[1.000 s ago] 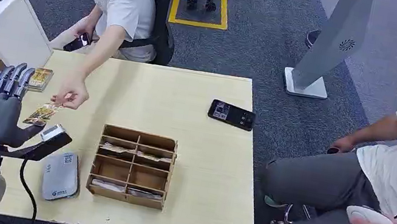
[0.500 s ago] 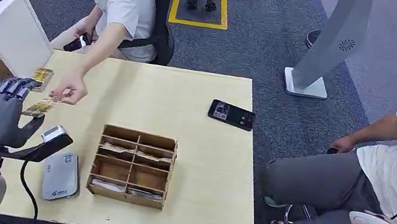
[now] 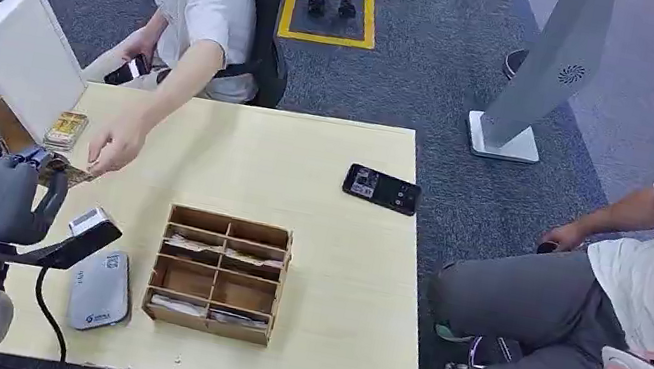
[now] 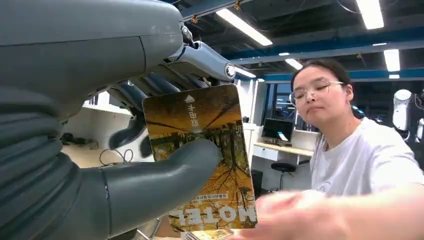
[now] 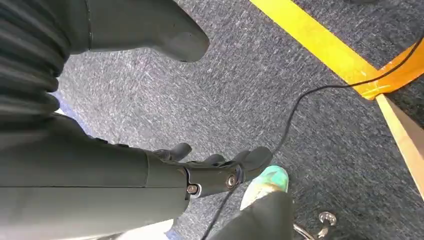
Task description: Pass the card to the sensor for recognition and then transmit it.
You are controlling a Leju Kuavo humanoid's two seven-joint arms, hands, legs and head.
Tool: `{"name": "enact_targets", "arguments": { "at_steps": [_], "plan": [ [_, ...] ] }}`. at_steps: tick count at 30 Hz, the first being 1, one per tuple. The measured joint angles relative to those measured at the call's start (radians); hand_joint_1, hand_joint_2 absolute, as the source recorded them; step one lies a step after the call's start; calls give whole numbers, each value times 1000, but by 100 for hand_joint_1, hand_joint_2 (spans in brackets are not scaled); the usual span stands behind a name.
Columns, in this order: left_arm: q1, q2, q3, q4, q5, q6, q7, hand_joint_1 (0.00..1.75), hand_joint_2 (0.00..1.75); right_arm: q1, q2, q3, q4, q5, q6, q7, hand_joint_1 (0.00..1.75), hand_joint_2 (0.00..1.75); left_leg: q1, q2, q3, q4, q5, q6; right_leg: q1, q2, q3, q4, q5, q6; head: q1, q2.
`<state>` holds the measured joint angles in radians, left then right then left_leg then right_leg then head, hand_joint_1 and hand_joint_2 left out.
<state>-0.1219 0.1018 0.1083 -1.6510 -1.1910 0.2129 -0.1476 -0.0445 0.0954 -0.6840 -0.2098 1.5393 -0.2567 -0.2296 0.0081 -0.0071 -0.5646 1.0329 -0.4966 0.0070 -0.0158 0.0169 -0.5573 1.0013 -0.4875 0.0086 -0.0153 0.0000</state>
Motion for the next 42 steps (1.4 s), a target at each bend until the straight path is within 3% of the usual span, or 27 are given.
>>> {"name": "enact_targets", "arguments": {
  "at_steps": [7, 11, 14, 17, 23, 30, 42],
  "plan": [
    [2, -5, 6, 0, 3, 0, -3, 175, 175, 0, 0, 0, 0, 0, 0, 4, 0, 175, 0, 0, 0, 0, 0, 0, 0, 0, 0, 0, 0, 0, 0, 0],
    [3, -9, 14, -6, 62, -2, -35, 175, 175, -1, 0, 0, 0, 0, -6, 2, 0, 175, 0, 0, 0, 0, 0, 0, 0, 0, 0, 0, 0, 0, 0, 0],
    [3, -16, 23, -19, 149, -32, -63, 175, 175, -2, 0, 0, -1, 0, -8, -6, 0, 175, 0, 0, 0, 0, 0, 0, 0, 0, 0, 0, 0, 0, 0, 0],
    [3, -30, 32, -31, 247, -108, -58, 175, 175, -1, 1, 0, -1, 0, -8, -3, 0, 175, 0, 0, 0, 0, 0, 0, 0, 0, 0, 0, 0, 0, 0, 0],
    [9, -73, 62, -43, 502, -243, 37, 175, 175, 1, 2, 0, -1, 0, -4, 19, 0, 175, 0, 0, 0, 0, 0, 0, 0, 0, 0, 0, 0, 0, 0, 0],
    [62, -94, 124, -43, 635, -269, 55, 175, 175, 3, 2, -7, -1, 0, -8, 11, 0, 175, 0, 0, 0, 0, 0, 0, 0, 1, -1, 0, 0, 0, 0, 0],
    [143, -132, 183, -35, 643, -266, 43, 175, 175, 4, 2, -12, -1, -1, -8, 6, 0, 175, 0, 0, -1, 0, 0, 0, 0, 0, 0, 0, 0, 0, 0, 0]
  ]
}}
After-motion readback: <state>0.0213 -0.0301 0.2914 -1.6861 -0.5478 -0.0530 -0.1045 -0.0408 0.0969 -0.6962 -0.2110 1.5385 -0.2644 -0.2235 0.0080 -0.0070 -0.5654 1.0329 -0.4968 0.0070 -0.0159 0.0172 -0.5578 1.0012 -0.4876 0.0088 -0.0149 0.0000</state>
